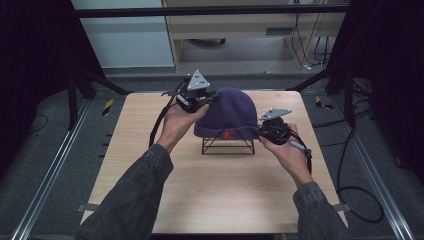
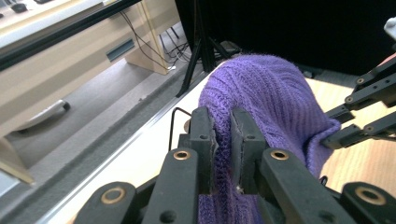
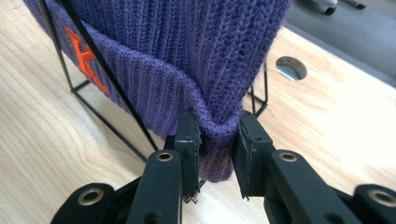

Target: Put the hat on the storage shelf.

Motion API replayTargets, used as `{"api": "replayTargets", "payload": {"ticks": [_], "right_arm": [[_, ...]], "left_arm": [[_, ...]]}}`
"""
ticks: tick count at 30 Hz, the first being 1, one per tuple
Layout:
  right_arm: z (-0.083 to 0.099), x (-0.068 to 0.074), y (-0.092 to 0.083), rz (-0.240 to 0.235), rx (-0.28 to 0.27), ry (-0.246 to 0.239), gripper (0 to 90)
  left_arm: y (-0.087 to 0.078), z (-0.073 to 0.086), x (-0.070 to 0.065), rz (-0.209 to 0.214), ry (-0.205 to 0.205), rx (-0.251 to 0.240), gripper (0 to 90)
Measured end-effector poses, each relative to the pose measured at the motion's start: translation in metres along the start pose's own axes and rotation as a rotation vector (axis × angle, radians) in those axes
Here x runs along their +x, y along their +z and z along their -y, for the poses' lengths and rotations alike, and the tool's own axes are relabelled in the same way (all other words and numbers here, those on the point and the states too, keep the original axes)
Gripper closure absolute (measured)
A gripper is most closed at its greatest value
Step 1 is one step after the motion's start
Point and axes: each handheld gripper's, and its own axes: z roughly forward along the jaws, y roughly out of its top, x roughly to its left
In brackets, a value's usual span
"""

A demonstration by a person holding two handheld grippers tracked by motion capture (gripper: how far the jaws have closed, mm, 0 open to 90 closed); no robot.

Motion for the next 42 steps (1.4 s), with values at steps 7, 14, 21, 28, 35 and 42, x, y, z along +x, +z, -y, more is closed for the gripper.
{"api": "replayTargets", "payload": {"ticks": [7,14,21,28,35,42], "right_arm": [[0.003,0.0,0.003,-0.002,0.026,-0.005,73.1],[0.007,-0.002,0.004,-0.001,0.02,0.0,73.1],[0.015,-0.003,0.01,-0.014,0.031,0.026,72.9],[0.018,-0.004,0.012,-0.015,0.039,0.032,72.7],[0.024,-0.003,0.017,-0.019,0.05,0.038,72.6],[0.03,-0.003,0.025,-0.023,0.065,0.044,72.2]], "left_arm": [[0.005,0.009,-0.002,0.01,-0.019,0.003,80.3],[0.007,0.012,-0.003,0.022,-0.024,0.007,80.3],[0.011,0.013,-0.005,0.035,-0.022,0.015,80.1],[0.012,0.015,-0.007,0.042,-0.022,0.023,79.9],[0.014,0.022,-0.01,0.052,-0.029,0.034,79.8],[0.017,0.028,-0.011,0.071,-0.035,0.048,79.8]]}}
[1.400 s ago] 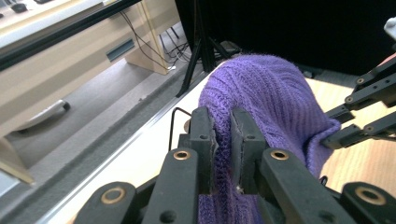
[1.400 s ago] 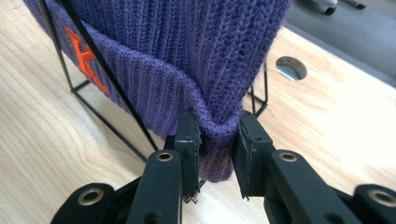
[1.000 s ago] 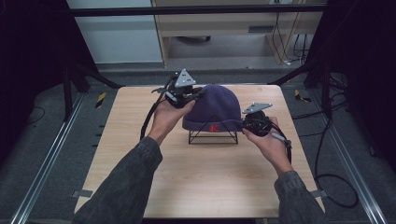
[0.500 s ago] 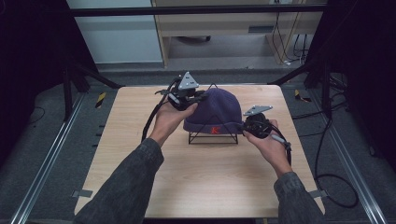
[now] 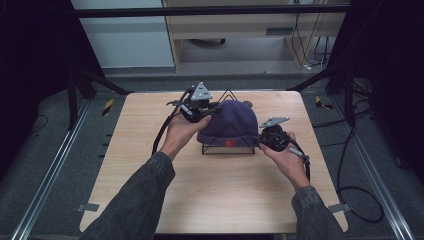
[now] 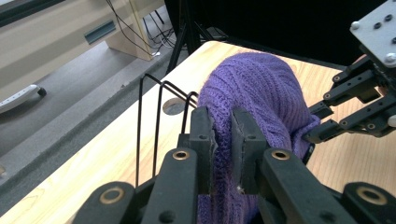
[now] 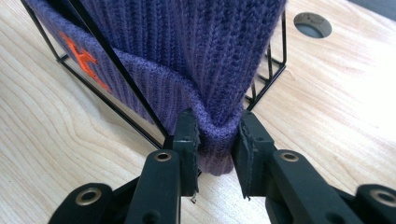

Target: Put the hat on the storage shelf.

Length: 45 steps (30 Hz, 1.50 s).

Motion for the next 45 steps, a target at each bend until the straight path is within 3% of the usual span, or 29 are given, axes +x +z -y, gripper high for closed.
{"api": "replayTargets", "payload": {"ticks": [16,34,41,45], "right_arm": [[0.012,0.0,0.012,0.01,0.032,0.011,71.3],[0.02,0.001,0.016,-0.01,0.044,0.013,70.5],[0.022,0.001,0.014,-0.002,0.039,0.004,63.6],[0.026,-0.001,0.009,0.011,0.045,0.021,59.4]], "left_arm": [[0.004,0.026,-0.007,0.023,-0.024,0.008,79.3],[0.005,0.036,-0.008,0.032,-0.045,0.018,78.7],[0.004,0.038,-0.007,0.046,-0.068,0.016,73.1],[0.002,0.041,-0.006,0.031,-0.092,0.003,67.0]]}}
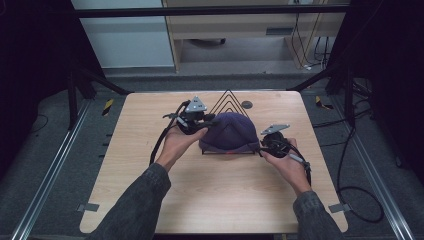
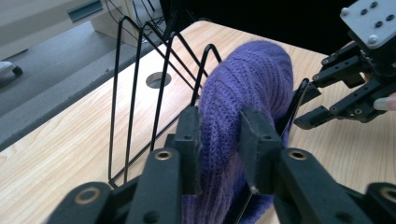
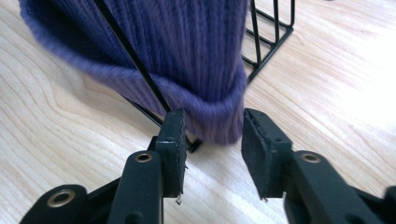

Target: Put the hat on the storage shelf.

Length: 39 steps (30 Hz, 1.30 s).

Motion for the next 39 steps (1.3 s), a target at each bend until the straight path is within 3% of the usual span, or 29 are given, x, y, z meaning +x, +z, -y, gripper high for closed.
{"api": "replayTargets", "payload": {"ticks": [7,11,18,22,31,39], "right_arm": [[0.003,-0.001,-0.011,0.01,-0.015,0.019,52.4],[0.002,0.003,-0.018,0.021,-0.034,0.018,48.7],[0.001,0.01,-0.028,0.027,-0.054,0.028,42.9],[0.001,0.013,-0.037,0.028,-0.076,0.03,38.9],[0.003,0.016,-0.05,0.015,-0.101,0.041,31.3],[0.005,0.028,-0.063,-0.002,-0.124,0.045,20.9]], "left_arm": [[-0.012,0.001,-0.001,-0.055,-0.008,-0.025,54.5],[-0.02,-0.001,-0.007,-0.073,0.028,-0.022,45.9],[-0.026,-0.003,-0.017,-0.052,0.034,0.031,25.5],[-0.028,-0.001,-0.024,-0.058,0.03,0.029,17.0],[-0.031,0.006,-0.04,-0.043,0.039,0.044,11.6],[-0.044,0.02,-0.057,-0.029,0.052,0.091,8.4]]}}
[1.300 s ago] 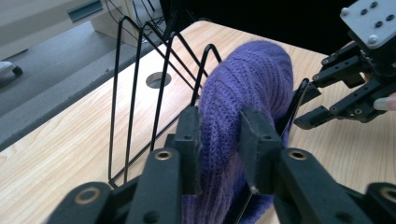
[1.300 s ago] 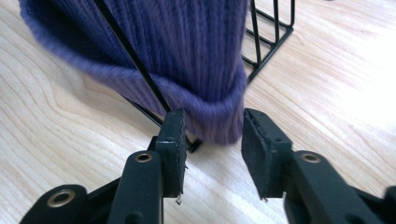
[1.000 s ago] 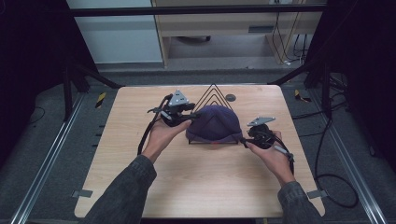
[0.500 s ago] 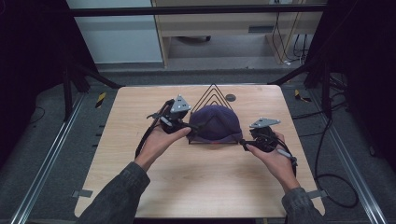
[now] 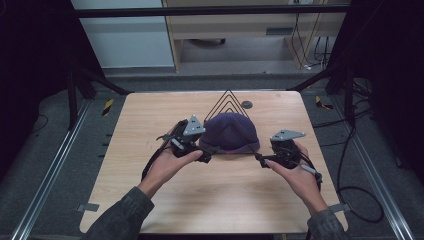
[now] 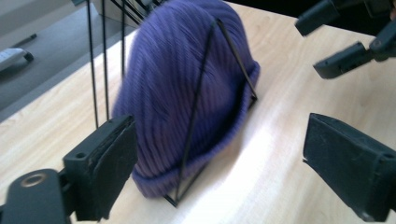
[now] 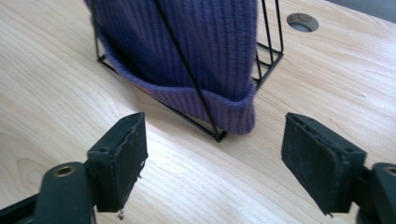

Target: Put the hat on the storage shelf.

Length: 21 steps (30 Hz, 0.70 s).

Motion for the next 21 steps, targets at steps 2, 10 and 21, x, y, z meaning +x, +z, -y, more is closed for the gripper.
{"api": "replayTargets", "payload": {"ticks": [2,10,21], "right_arm": [[0.0,0.006,-0.002,-0.009,-0.011,-0.003,19.5],[-0.001,0.038,-0.003,-0.052,-0.03,-0.043,13.5],[0.003,0.077,0.024,-0.123,0.021,-0.073,13.0]], "left_arm": [[-0.005,0.004,-0.004,0.003,-0.001,0.009,7.9],[-0.027,0.031,-0.014,0.012,-0.029,0.024,5.1],[-0.046,0.082,-0.004,-0.022,-0.089,0.083,4.6]]}}
